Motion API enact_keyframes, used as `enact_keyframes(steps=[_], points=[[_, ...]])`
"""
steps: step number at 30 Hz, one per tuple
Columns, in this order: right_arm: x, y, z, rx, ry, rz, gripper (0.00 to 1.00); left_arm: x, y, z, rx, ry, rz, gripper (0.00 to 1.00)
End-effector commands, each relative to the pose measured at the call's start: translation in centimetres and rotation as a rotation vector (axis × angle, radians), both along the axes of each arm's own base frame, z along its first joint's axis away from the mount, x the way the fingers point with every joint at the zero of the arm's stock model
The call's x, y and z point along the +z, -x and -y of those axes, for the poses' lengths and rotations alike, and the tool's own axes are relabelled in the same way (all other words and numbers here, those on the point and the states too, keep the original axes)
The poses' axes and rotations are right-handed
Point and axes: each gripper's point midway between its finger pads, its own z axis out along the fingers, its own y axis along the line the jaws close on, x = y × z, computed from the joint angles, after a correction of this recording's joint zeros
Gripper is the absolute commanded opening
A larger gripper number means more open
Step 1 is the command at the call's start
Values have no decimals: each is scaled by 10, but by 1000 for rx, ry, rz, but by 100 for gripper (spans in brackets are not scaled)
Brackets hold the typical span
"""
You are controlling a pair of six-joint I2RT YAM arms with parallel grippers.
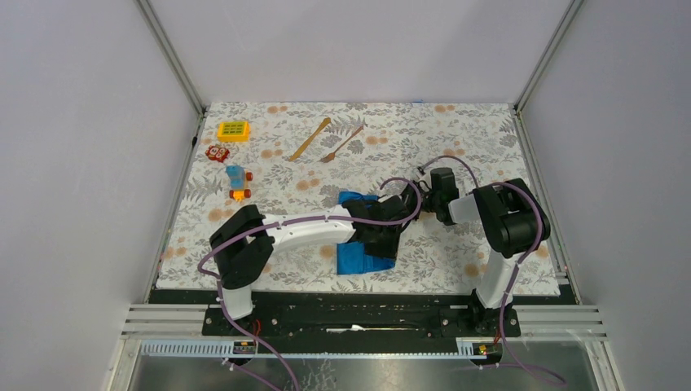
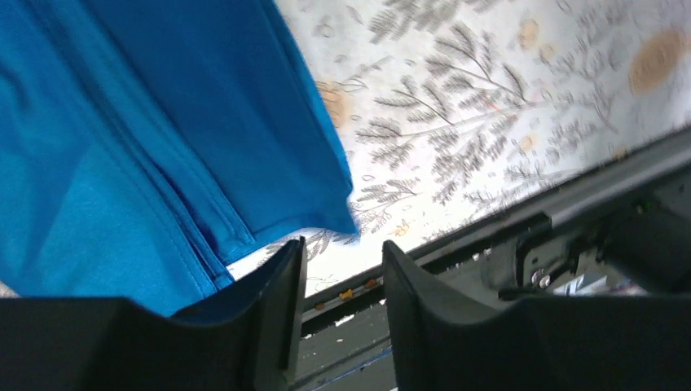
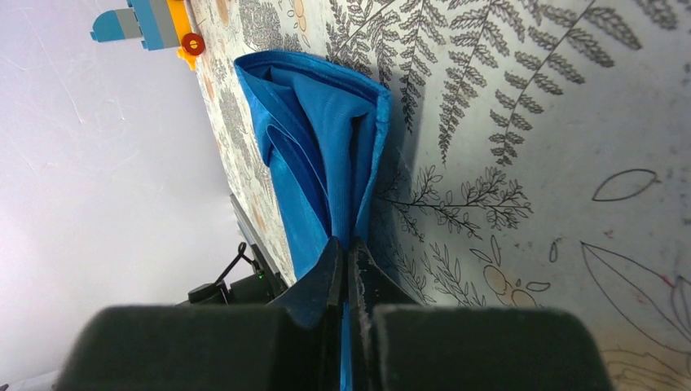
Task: Fold the napkin into a case and place the utensils inside
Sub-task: Pick up the 2/3-rectangle-folded napkin at the center of the board.
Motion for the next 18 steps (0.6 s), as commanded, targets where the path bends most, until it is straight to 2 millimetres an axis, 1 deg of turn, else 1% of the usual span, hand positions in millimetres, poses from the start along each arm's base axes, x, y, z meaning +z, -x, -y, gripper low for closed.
enact_keyframes(steps=[1, 4, 6, 7, 8, 9, 11, 13, 15, 18], points=[[21, -9, 6, 1, -5, 86, 0, 32, 12, 35, -100, 230, -34, 51], [20, -7, 7, 35, 20, 98, 0, 50, 7, 38, -117, 333, -37, 54], [18, -5, 8, 54, 38, 97, 0, 62, -6, 30, -99, 407, -27, 55], [19, -5, 8, 64, 47, 100, 0, 74, -12, 24, -88, 456, -10, 55], [19, -4, 9, 69, 55, 101, 0, 78, -20, 16, -69, 489, 3, 54], [19, -4, 11, 71, 70, 100, 0, 80, -28, 5, -41, 508, 13, 51], [17, -5, 14, 69, 108, 93, 0, 76, -53, -19, 39, 534, 20, 41], [16, -6, 18, 64, 140, 91, 0, 65, -78, -40, 120, 539, 18, 31], [15, -9, 20, 51, 165, 82, 0, 52, -95, -50, 163, 529, 13, 24], [14, -11, 23, 28, 196, 58, 0, 29, -115, -55, 203, 451, 42, 16]])
